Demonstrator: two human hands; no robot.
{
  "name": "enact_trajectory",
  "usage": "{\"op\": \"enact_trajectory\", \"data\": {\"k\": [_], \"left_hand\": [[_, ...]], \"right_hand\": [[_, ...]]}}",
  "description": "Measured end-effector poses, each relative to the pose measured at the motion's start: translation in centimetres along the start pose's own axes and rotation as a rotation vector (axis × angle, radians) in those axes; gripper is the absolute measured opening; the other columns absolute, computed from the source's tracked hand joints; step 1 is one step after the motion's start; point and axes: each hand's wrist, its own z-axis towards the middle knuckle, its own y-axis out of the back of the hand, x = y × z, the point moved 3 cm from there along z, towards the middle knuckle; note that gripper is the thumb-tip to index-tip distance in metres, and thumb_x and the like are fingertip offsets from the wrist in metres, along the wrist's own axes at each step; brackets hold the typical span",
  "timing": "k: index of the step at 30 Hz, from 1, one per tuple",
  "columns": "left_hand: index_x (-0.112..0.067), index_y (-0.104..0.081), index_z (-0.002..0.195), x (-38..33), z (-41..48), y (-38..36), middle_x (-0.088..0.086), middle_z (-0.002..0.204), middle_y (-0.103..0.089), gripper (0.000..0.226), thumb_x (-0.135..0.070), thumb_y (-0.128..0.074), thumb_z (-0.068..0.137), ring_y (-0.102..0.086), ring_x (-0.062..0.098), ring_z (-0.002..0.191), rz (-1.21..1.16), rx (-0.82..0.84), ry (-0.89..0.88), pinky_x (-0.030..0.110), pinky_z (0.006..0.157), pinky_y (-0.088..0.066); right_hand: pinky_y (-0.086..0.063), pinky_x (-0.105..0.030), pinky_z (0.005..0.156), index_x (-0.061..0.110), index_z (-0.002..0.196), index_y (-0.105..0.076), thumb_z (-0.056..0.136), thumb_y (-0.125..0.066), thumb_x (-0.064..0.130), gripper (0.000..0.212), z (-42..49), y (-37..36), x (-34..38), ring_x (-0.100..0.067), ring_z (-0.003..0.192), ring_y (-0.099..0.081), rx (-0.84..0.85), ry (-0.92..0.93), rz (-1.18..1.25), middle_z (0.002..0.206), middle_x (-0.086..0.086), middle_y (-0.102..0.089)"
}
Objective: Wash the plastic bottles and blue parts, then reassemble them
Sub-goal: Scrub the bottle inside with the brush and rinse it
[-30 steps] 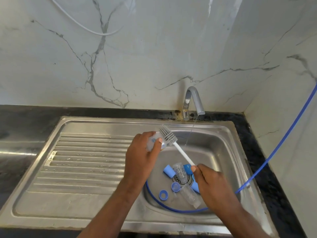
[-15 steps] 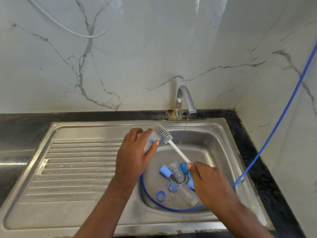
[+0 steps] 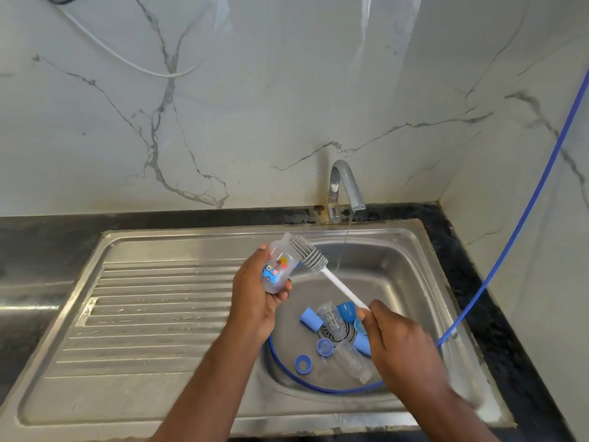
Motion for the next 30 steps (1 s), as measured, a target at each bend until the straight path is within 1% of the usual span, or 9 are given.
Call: {"op": "enact_trajectory", "data": {"k": [2, 4, 10, 14, 16, 21, 24, 26, 30], "left_hand": [[-0.006, -0.063, 0.114, 0.6, -0.8, -0.8, 0.018, 0.088, -0.066, 0.038, -0.039, -0.062, 0.095, -0.055, 0.018, 0.049, -0.092, 0.047, 0.183, 0.022, 0.040, -0.047], [-0.003, -0.061, 0.119, 1.0, -1.6, -1.6, 0.022, 0.089, -0.066, 0.042, -0.038, -0.061, 0.096, -0.055, 0.017, 0.047, -0.154, 0.085, 0.256, 0.020, 0.035, -0.043], [-0.001, -0.058, 0.128, 0.3, -1.7, -1.7, 0.024, 0.086, -0.067, 0.048, -0.039, -0.057, 0.099, -0.050, 0.016, 0.044, -0.196, 0.124, 0.296, 0.017, 0.032, -0.040], [-0.001, -0.056, 0.125, 0.7, -1.7, -2.0, 0.022, 0.078, -0.065, 0.046, -0.040, -0.052, 0.101, -0.049, 0.015, 0.041, -0.192, 0.170, 0.337, 0.016, 0.029, -0.035], [-0.001, -0.056, 0.128, 0.5, -1.5, -1.9, 0.021, 0.079, -0.064, 0.048, -0.041, -0.050, 0.102, -0.050, 0.015, 0.041, -0.196, 0.208, 0.349, 0.015, 0.028, -0.035], [-0.005, -0.056, 0.129, 0.5, -0.7, -1.4, 0.019, 0.086, -0.066, 0.049, -0.043, -0.054, 0.098, -0.054, 0.017, 0.047, -0.200, 0.212, 0.248, 0.018, 0.032, -0.039], [-0.008, -0.058, 0.131, 0.5, -0.3, -1.0, 0.019, 0.100, -0.065, 0.058, -0.046, -0.063, 0.087, -0.058, 0.019, 0.060, -0.190, 0.182, 0.158, 0.020, 0.038, -0.046], [-0.008, -0.058, 0.130, 0.7, -0.2, -0.8, 0.016, 0.103, -0.065, 0.057, -0.043, -0.066, 0.086, -0.058, 0.019, 0.069, -0.136, 0.162, 0.087, 0.021, 0.045, -0.050], [-0.006, -0.056, 0.128, 1.9, -0.4, -0.8, 0.018, 0.103, -0.062, 0.056, -0.042, -0.067, 0.087, -0.058, 0.020, 0.069, -0.028, 0.136, -0.014, 0.022, 0.047, -0.046]], "right_hand": [[-0.022, -0.028, 0.043, 0.028, 0.078, -0.035, 0.099, -0.045, 0.044, 0.028, 0.2, -0.1, -0.3, -0.012, 0.044, -0.028, -0.089, 0.054, 0.004, 0.052, 0.010, -0.030], [-0.025, -0.026, 0.041, 0.021, 0.077, -0.044, 0.098, -0.046, 0.042, 0.029, 0.6, 0.0, -0.3, -0.014, 0.043, -0.028, -0.155, 0.097, -0.019, 0.054, 0.011, -0.031], [-0.029, -0.030, 0.039, 0.018, 0.079, -0.048, 0.097, -0.047, 0.038, 0.026, 0.6, -0.4, -2.5, -0.016, 0.045, -0.031, -0.225, 0.103, -0.009, 0.057, 0.012, -0.032], [-0.035, -0.035, 0.036, 0.016, 0.081, -0.052, 0.098, -0.052, 0.034, 0.025, 1.7, -0.2, -1.7, -0.019, 0.043, -0.037, -0.235, 0.141, -0.042, 0.057, 0.010, -0.037], [-0.034, -0.031, 0.038, 0.016, 0.081, -0.052, 0.097, -0.054, 0.033, 0.023, 1.8, 0.0, -2.5, -0.019, 0.043, -0.039, -0.222, 0.133, -0.059, 0.057, 0.009, -0.040], [-0.022, -0.024, 0.044, 0.025, 0.080, -0.044, 0.098, -0.045, 0.044, 0.026, 1.0, 0.2, -5.0, -0.009, 0.047, -0.031, -0.111, 0.058, -0.025, 0.055, 0.014, -0.029], [-0.036, -0.032, 0.047, 0.028, 0.080, -0.040, 0.097, -0.027, 0.059, 0.038, 0.6, -0.2, -4.8, -0.014, 0.051, -0.044, -0.001, -0.026, -0.038, 0.054, 0.008, -0.040], [-0.044, -0.037, 0.056, 0.026, 0.084, -0.044, 0.099, -0.024, 0.059, 0.041, 0.4, -0.2, -4.2, -0.019, 0.059, -0.051, 0.045, -0.053, -0.068, 0.058, 0.006, -0.045], [-0.037, -0.034, 0.052, 0.026, 0.081, -0.043, 0.100, -0.029, 0.056, 0.038, 0.9, 0.0, -2.3, -0.017, 0.052, -0.044, 0.048, -0.044, -0.008, 0.056, 0.004, -0.045]]}}
